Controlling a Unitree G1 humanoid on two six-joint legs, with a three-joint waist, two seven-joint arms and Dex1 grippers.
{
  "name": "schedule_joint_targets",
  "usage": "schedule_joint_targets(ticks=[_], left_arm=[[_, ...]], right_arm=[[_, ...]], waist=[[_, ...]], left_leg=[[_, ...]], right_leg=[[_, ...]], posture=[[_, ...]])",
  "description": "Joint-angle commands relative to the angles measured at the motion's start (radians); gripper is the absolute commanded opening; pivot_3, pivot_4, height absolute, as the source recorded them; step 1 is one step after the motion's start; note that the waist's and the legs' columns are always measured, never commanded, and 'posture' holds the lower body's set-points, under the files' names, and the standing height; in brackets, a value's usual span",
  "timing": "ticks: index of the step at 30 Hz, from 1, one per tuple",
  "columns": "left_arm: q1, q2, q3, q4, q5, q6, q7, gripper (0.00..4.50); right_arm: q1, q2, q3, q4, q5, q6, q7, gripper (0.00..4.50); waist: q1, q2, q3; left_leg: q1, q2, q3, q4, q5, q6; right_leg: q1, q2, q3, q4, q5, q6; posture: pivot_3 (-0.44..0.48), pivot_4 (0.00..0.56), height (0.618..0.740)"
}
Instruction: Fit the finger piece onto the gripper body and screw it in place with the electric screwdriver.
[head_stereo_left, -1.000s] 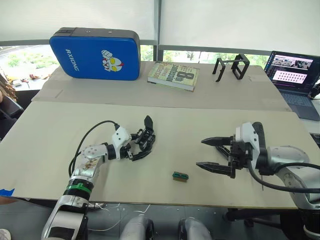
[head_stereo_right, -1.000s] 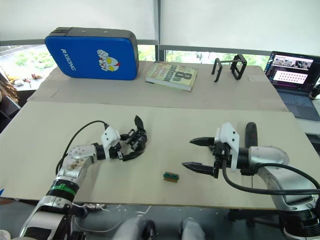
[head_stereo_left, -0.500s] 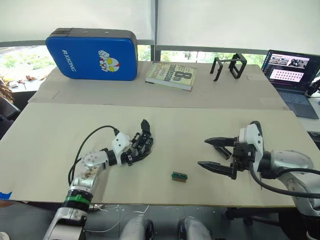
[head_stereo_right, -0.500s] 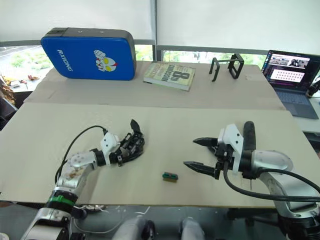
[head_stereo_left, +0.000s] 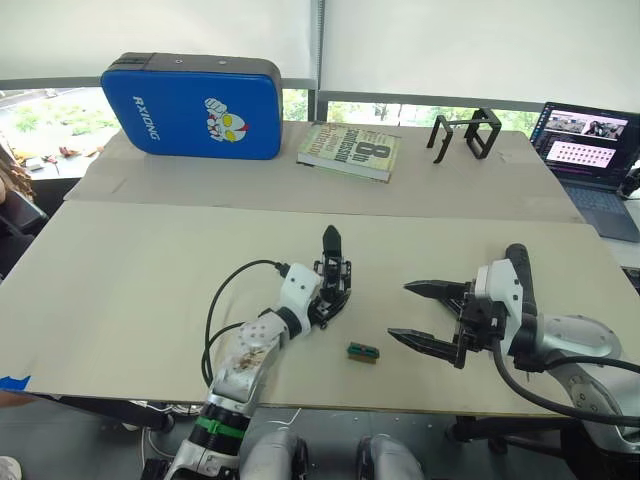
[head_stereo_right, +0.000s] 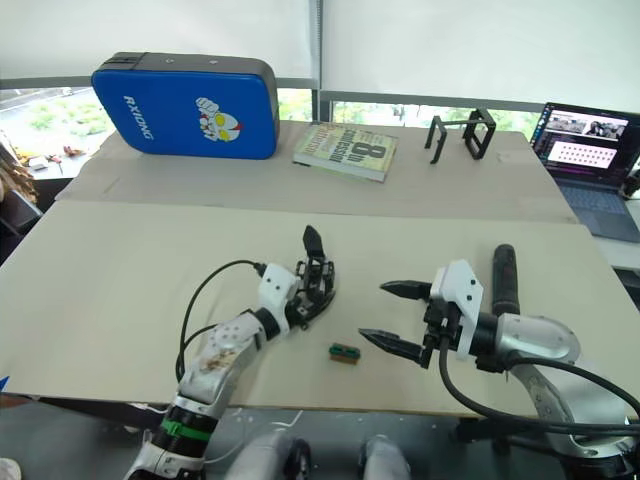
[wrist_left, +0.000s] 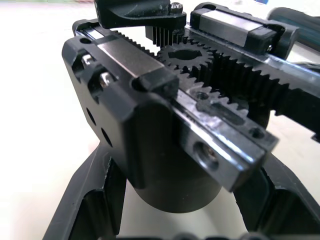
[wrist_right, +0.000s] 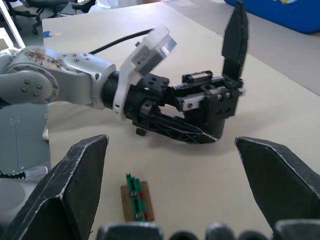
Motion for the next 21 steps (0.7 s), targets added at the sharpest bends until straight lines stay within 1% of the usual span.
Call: schedule_joint_targets(ticks=[1,4,7,11,13,14,15,16,18,21], left_arm=[[-0.044,-0.031,-0.034,0.011,0.028,-0.055,0.029,2.34],[-0.060,-0.047,-0.054,0.043,0.044,-0.063,0.037,2.34],[-0.058,-0.042,-0.070,0.065,0.059,-0.051,0.031,2.34],[-0.042,-0.037,-0.052,0.105,0.043,-0.054,0.018,2.34],[-0.022,-0.025,-0.044,0.094,0.023,-0.046,-0.011,3.38],[-0.007,-0.007,-0.042,0.079,0.015,-0.046,-0.034,3.64],[0.004,0.009,-0.040,0.067,0.010,-0.043,-0.051,4.15],[0.017,0.031,-0.033,0.050,0.001,-0.035,-0.068,4.47],[0.061,0.120,-0.012,-0.017,-0.030,-0.009,-0.144,4.47],[0.098,0.215,0.010,-0.097,-0.084,0.031,-0.226,4.47]], right_arm=[[0.006,0.000,-0.010,-0.027,0.002,-0.020,-0.005,4.50],[0.009,-0.001,-0.009,-0.023,-0.007,-0.025,-0.009,4.50],[0.009,0.002,-0.009,-0.017,-0.021,-0.032,-0.019,4.50],[0.013,0.006,-0.008,-0.016,-0.029,-0.036,-0.026,4.50],[0.016,0.008,-0.007,-0.019,-0.032,-0.036,-0.026,4.50],[0.017,0.008,-0.008,-0.019,-0.032,-0.035,-0.026,4.50],[0.016,0.008,-0.009,-0.019,-0.031,-0.033,-0.026,4.50],[0.014,0.006,-0.012,-0.019,-0.030,-0.031,-0.025,4.50],[0.003,-0.021,-0.025,-0.016,-0.031,-0.020,-0.013,4.50],[-0.028,-0.066,-0.039,-0.003,-0.029,0.008,0.000,4.50]], waist=[[0.000,0.000,0.000],[-0.001,0.000,0.000],[-0.001,0.000,0.000],[-0.001,0.000,0.000],[-0.001,0.000,0.000],[-0.002,0.000,0.000],[-0.005,0.000,0.000],[-0.008,0.000,0.000],[-0.013,0.001,0.000],[-0.026,0.002,-0.001]], left_leg=[[0.000,0.000,0.000,0.000,-0.001,0.001],[-0.001,-0.001,0.001,0.001,-0.002,0.003],[-0.001,-0.001,0.001,0.001,-0.002,0.002],[0.000,0.000,0.001,0.001,-0.002,0.002],[0.000,0.000,0.001,0.001,-0.002,0.002],[0.000,0.000,0.001,0.001,-0.002,0.002],[0.000,0.000,0.001,0.001,-0.002,0.002],[0.000,0.000,0.001,0.001,-0.002,0.001],[0.001,0.000,0.001,0.001,-0.002,0.001],[0.002,0.000,0.001,0.000,-0.002,-0.001]], right_leg=[[0.000,0.000,0.000,-0.001,0.000,0.001],[0.000,-0.001,0.000,-0.001,0.001,0.002],[0.000,-0.001,0.000,-0.001,0.001,0.002],[0.000,-0.001,0.001,0.000,0.001,0.002],[0.000,-0.001,0.001,0.000,0.001,0.002],[0.000,-0.001,0.001,-0.001,0.001,0.002],[0.000,-0.001,0.001,-0.001,0.001,0.002],[0.000,-0.001,0.001,-0.001,0.001,0.002],[0.000,-0.001,0.002,0.000,0.001,0.002],[0.000,0.000,0.003,0.000,0.000,0.000]], posture=[[0.000,0.150,0.740],[0.000,0.150,0.740],[0.000,0.150,0.740],[0.000,0.150,0.740],[0.000,0.150,0.740],[0.000,0.150,0.740],[0.000,0.150,0.740],[0.000,0.150,0.740],[0.000,0.150,0.740],[0.000,0.150,0.740]])
